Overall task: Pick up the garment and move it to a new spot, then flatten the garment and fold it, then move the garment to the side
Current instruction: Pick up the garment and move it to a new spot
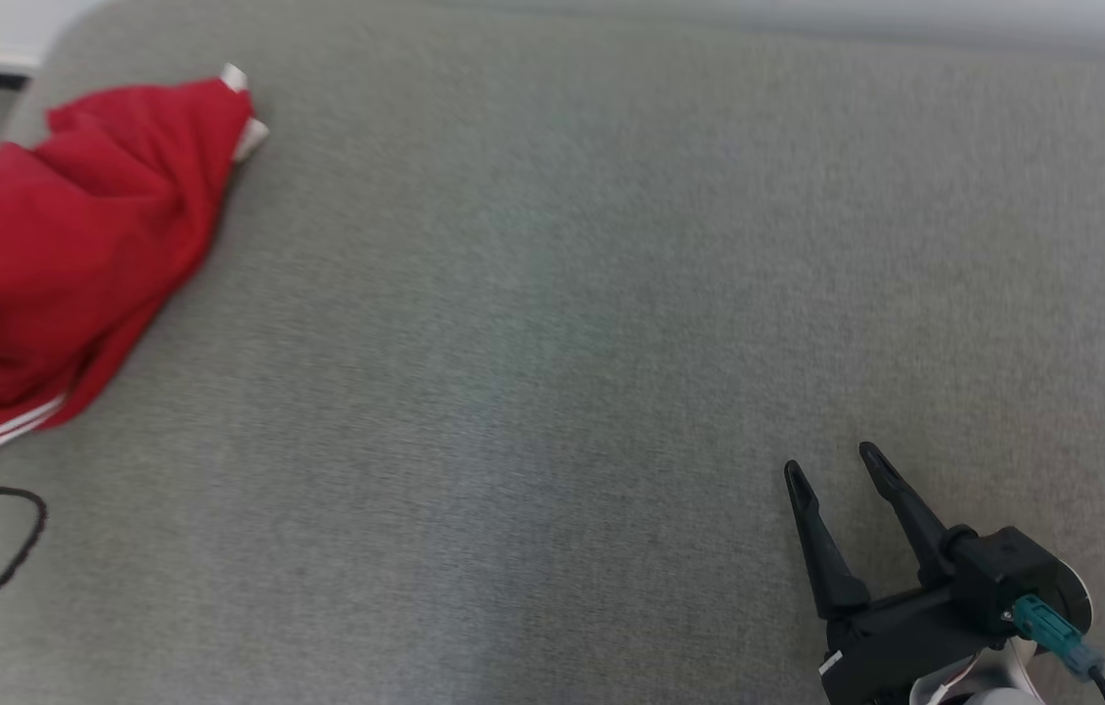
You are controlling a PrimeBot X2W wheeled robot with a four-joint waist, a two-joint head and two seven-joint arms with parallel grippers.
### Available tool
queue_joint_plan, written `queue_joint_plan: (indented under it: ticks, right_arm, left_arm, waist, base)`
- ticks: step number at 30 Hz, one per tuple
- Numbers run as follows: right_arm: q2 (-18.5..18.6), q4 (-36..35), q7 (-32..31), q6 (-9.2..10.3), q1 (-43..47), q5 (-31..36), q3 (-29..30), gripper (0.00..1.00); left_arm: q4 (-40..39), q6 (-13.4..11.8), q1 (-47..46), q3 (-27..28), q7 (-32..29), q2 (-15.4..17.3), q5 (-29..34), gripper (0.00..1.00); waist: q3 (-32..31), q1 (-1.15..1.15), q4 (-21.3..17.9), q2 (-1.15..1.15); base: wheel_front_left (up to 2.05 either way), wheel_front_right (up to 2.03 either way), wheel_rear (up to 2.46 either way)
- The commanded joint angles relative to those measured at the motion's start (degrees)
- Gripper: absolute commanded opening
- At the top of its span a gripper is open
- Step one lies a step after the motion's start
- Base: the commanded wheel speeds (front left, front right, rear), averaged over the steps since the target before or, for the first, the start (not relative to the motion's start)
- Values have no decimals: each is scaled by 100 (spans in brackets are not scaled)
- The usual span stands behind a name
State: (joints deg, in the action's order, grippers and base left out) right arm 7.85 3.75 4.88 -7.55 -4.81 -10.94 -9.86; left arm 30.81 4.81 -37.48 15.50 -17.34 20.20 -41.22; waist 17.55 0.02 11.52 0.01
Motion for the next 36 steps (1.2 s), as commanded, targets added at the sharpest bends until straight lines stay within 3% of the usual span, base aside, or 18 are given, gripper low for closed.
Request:
queue_joint_plan:
  ticks: [1, 9, 13, 14, 15, 24, 33, 36]
  right_arm:
    - [-42, -37, 20, 12, -88, 36, 14, 100]
    - [-111, 69, 78, 14, -176, 34, 3, 100]
    - [-95, 150, 81, 19, -233, -9, -33, 100]
    - [-87, 166, 77, 19, -246, -19, -39, 100]
    - [-78, 180, 77, 20, -257, -28, -39, 100]
    - [-120, 362, 172, 24, -268, -111, -82, 100]
    - [-292, 675, 394, 13, -210, -240, -190, 100]
    - [-343, 809, 490, 13, -181, -316, -164, 100]
  left_arm:
    - [-43, -82, -108, 41, -125, 96, -29, 100]
    - [-489, -714, -68, 46, -826, 338, 67, 100]
    - [-659, -880, 81, 107, -877, 403, 110, 100]
    - [-684, -885, 110, 107, -863, 398, 122, 34]
    - [-710, -922, 130, 112, -823, 406, 147, 0]
    - [-889, -892, 223, 28, -643, 594, 330, 0]
    - [-1393, -919, 259, -66, -667, 1018, 632, 0]
    - [-1500, -782, 150, -145, -740, 1209, 691, 0]
  waist:
    - [924, -2, -640, -1]
    - [1107, -2, -665, -1]
    - [1130, -2, -708, -1]
    - [1134, -2, -716, -1]
    - [1137, -2, -721, -1]
    - [822, -2, -659, -1]
    - [9, -2, -573, -1]
    - [-312, -2, -602, -1]
  base:
    - [0, 0, 0]
    - [0, 0, 0]
    - [0, 0, 0]
    - [0, 0, 0]
    - [0, 0, 0]
    - [0, 0, 0]
    - [0, 0, 0]
    - [0, 0, 0]
